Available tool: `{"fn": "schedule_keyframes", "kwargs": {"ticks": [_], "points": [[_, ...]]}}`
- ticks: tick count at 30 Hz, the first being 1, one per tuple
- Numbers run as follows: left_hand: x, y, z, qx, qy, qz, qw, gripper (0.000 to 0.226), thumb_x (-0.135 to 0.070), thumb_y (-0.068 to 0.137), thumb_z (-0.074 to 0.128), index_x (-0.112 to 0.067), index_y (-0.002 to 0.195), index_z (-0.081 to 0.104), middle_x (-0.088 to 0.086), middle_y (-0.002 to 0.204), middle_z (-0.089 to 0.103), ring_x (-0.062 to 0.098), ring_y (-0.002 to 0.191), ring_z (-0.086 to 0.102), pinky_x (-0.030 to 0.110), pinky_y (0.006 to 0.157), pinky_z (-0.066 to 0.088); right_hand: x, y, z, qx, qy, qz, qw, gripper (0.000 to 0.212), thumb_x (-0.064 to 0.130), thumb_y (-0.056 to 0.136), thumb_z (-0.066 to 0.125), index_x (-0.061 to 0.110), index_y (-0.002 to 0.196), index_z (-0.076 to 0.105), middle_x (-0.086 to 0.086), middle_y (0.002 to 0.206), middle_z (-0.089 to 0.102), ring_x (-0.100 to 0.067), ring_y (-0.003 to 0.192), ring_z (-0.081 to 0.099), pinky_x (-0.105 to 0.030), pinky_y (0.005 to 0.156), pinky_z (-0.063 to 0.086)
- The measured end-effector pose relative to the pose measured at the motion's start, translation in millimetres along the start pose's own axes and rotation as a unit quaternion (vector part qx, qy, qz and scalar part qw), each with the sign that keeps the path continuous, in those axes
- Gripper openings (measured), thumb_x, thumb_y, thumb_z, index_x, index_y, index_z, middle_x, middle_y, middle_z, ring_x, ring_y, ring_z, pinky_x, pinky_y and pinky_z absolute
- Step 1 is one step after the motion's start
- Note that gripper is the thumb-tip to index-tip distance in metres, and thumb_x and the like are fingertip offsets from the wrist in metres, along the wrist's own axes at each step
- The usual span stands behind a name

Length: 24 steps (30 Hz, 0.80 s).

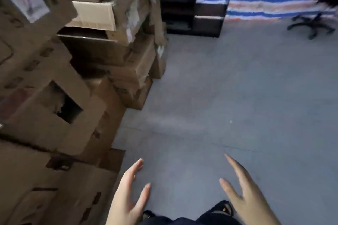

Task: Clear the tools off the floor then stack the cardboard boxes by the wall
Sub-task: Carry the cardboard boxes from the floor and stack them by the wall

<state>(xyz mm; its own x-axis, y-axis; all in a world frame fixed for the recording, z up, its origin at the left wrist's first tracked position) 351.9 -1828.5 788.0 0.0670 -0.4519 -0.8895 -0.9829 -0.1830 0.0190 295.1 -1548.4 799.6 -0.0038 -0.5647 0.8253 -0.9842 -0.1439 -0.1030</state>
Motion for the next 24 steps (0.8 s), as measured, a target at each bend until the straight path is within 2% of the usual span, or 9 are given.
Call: {"fn": "schedule_keyframes", "kwargs": {"ticks": [3, 5, 10, 12, 14, 16, 18, 21, 24], "points": [[-27.5, 25.2, 85.1, 0.069, -0.021, 0.01, 0.997, 0.056, -0.05, 0.069, 0.056, -0.069, 0.119, 0.039, -0.033, 0.127, 0.051, -0.007, 0.117, 0.052, 0.004, 0.094, 0.037, -52.2, -15.3, -74.2, -0.076, 0.011, 0.042, 0.996, 0.059, 0.089, 0.064, 0.037, 0.077, 0.119, 0.022, 0.057, 0.127, 0.024, 0.03, 0.117, 0.028, 0.007, 0.091, 0.02], [-56.0, 41.2, 146.0, 0.116, -0.032, 0.035, 0.992, 0.055, -0.049, 0.068, 0.057, -0.068, 0.118, 0.042, -0.031, 0.124, 0.054, -0.006, 0.115, 0.054, 0.004, 0.091, 0.039, -85.0, -26.7, -123.0, -0.136, 0.006, 0.063, 0.989, 0.058, 0.089, 0.066, 0.036, 0.074, 0.121, 0.026, 0.052, 0.13, 0.028, 0.027, 0.118, 0.032, 0.006, 0.092, 0.022], [-113.6, 78.3, 272.3, 0.225, -0.035, 0.079, 0.971, 0.053, -0.051, 0.068, 0.06, -0.065, 0.118, 0.046, -0.026, 0.123, 0.058, -0.006, 0.112, 0.056, 0.008, 0.092, 0.042, -141.0, -58.4, -219.6, -0.284, -0.018, 0.09, 0.955, 0.047, 0.045, 0.072, 0.053, 0.059, 0.116, 0.048, 0.04, 0.115, 0.055, 0.023, 0.115, 0.04, 0.003, 0.094, 0.025], [-130.1, 97.1, 313.7, 0.271, -0.053, 0.071, 0.958, 0.054, -0.061, 0.063, 0.064, -0.071, 0.112, 0.044, -0.031, 0.123, 0.055, -0.009, 0.113, 0.054, 0.007, 0.093, 0.04, -161.3, -64.2, -243.2, -0.321, 0.062, 0.107, 0.939, 0.044, 0.036, 0.074, 0.058, 0.065, 0.106, 0.053, 0.034, 0.113, 0.059, 0.014, 0.113, 0.049, -0.006, 0.096, 0.036], [-148.8, 107.5, 355.4, 0.324, -0.063, 0.06, 0.942, 0.055, -0.053, 0.063, 0.063, -0.075, 0.109, 0.043, -0.036, 0.123, 0.051, -0.015, 0.113, 0.05, 0.006, 0.095, 0.038, -188.6, -64.5, -258.1, -0.337, 0.092, 0.142, 0.926, 0.05, 0.027, 0.081, 0.063, 0.067, 0.108, 0.051, 0.03, 0.118, 0.056, 0.011, 0.113, 0.051, -0.006, 0.092, 0.039], [-171.9, 118.8, 391.0, 0.328, -0.052, 0.092, 0.939, 0.055, -0.051, 0.063, 0.058, -0.071, 0.113, 0.043, -0.032, 0.121, 0.055, -0.013, 0.111, 0.053, 0.005, 0.093, 0.038, -214.3, -58.6, -276.2, -0.352, 0.107, 0.178, 0.913, 0.043, 0.059, 0.076, 0.059, 0.065, 0.116, 0.045, 0.034, 0.123, 0.052, 0.014, 0.115, 0.048, -0.003, 0.093, 0.036], [-192.7, 135.9, 426.9, 0.333, -0.049, 0.108, 0.936, 0.054, -0.059, 0.063, 0.059, -0.068, 0.114, 0.044, -0.033, 0.118, 0.058, -0.01, 0.11, 0.055, 0.009, 0.093, 0.041, -234.9, -47.0, -298.3, -0.367, 0.096, 0.213, 0.9, 0.057, 0.087, 0.064, 0.042, 0.067, 0.118, 0.04, 0.043, 0.124, 0.044, 0.021, 0.114, 0.043, 0.002, 0.092, 0.031], [-221.8, 176.6, 488.2, 0.357, -0.055, 0.118, 0.925, 0.051, -0.066, 0.06, 0.06, -0.073, 0.108, 0.044, -0.036, 0.116, 0.058, -0.01, 0.11, 0.055, 0.021, 0.093, 0.042, -262.9, -21.3, -337.7, -0.398, 0.08, 0.235, 0.883, 0.059, 0.087, 0.068, 0.037, 0.064, 0.122, 0.038, 0.044, 0.127, 0.041, 0.023, 0.115, 0.04, 0.004, 0.092, 0.027], [-261.5, 223.8, 558.4, 0.397, -0.047, 0.167, 0.901, 0.052, -0.055, 0.065, 0.056, -0.069, 0.114, 0.043, -0.033, 0.119, 0.057, -0.008, 0.11, 0.056, 0.013, 0.09, 0.044, -294.3, 10.6, -386.5, -0.45, 0.089, 0.247, 0.853, 0.059, 0.092, 0.061, 0.035, 0.073, 0.117, 0.035, 0.051, 0.122, 0.038, 0.028, 0.112, 0.038, 0.004, 0.091, 0.029]]}}
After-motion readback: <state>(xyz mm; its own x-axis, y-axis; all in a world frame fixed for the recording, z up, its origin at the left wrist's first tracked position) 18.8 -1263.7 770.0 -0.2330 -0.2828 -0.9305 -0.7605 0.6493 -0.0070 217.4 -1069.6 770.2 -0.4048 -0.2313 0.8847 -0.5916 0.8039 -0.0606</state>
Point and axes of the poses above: each hand's wrist, its own y-axis towards the middle knuckle, its own z-axis out of the palm, x = y × z, the point moved 7 cm from there along y, towards the middle knuckle
